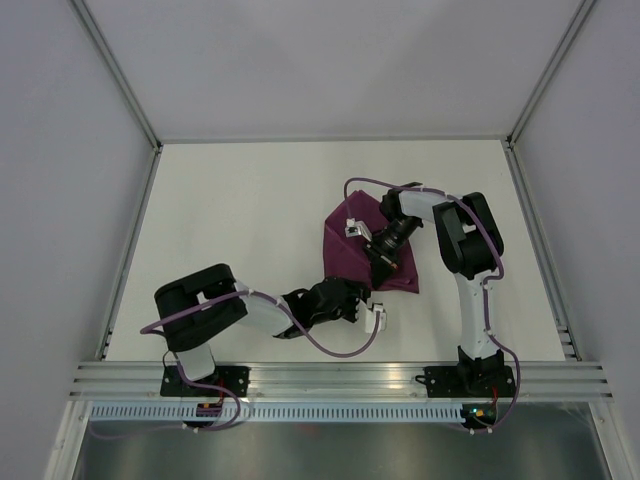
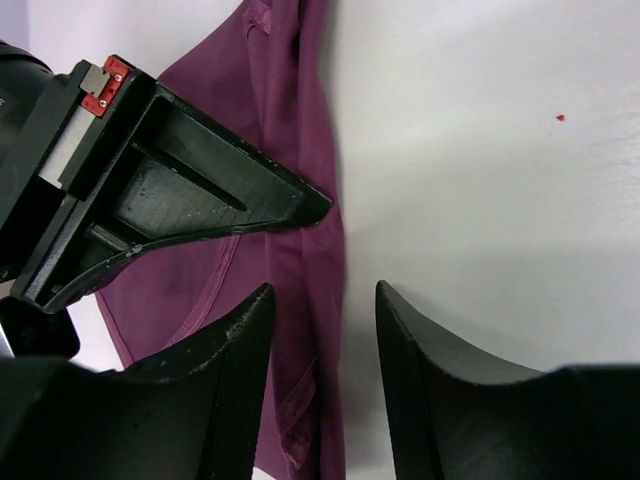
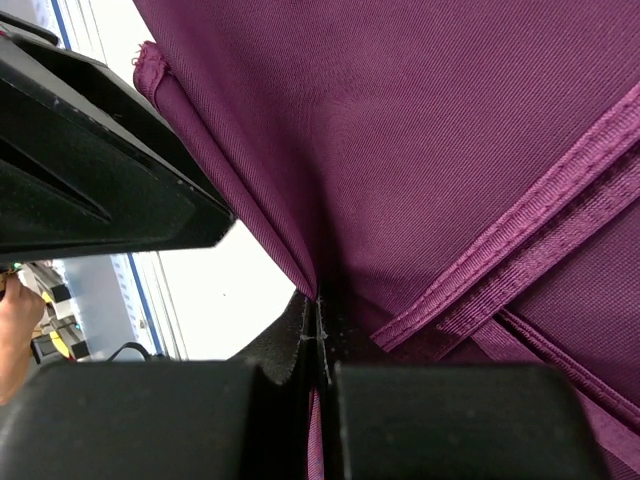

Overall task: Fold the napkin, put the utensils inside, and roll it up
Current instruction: Roll the napkin with the utensil

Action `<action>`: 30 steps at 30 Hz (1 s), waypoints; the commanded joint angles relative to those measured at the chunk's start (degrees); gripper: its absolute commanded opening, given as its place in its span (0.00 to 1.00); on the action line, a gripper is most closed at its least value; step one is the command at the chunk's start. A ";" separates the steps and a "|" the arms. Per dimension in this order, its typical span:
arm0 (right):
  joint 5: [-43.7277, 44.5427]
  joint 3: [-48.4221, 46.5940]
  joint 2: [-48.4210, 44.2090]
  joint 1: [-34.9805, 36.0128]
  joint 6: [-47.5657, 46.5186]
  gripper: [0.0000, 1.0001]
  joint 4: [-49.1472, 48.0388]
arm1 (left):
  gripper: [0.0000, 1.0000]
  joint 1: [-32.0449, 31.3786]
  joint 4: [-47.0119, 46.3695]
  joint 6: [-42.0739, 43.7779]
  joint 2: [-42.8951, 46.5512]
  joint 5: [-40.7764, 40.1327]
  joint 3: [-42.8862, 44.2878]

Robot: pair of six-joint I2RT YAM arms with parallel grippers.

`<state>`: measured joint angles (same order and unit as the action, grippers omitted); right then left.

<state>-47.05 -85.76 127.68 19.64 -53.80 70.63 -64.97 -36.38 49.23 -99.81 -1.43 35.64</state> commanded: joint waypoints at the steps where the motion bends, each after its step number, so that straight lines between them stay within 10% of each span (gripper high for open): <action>1: 0.64 -1.34 2.31 -0.30 -2.36 0.01 -2.08 | 0.52 -0.16 -6.77 3.67 -2.14 -1.46 1.63; 17: 0.82 -1.52 2.93 -0.39 -2.45 0.00 -1.73 | 0.56 3.27 -0.80 1.92 -6.01 3.45 6.99; 30: -0.24 -3.28 2.31 -0.57 -2.62 0.01 0.30 | 0.30 3.62 4.48 -1.86 -6.89 5.65 7.87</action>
<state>-47.68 -87.24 129.19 19.31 -53.78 72.47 -61.67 -32.29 50.13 -105.65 2.09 42.61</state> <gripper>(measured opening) 0.011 0.321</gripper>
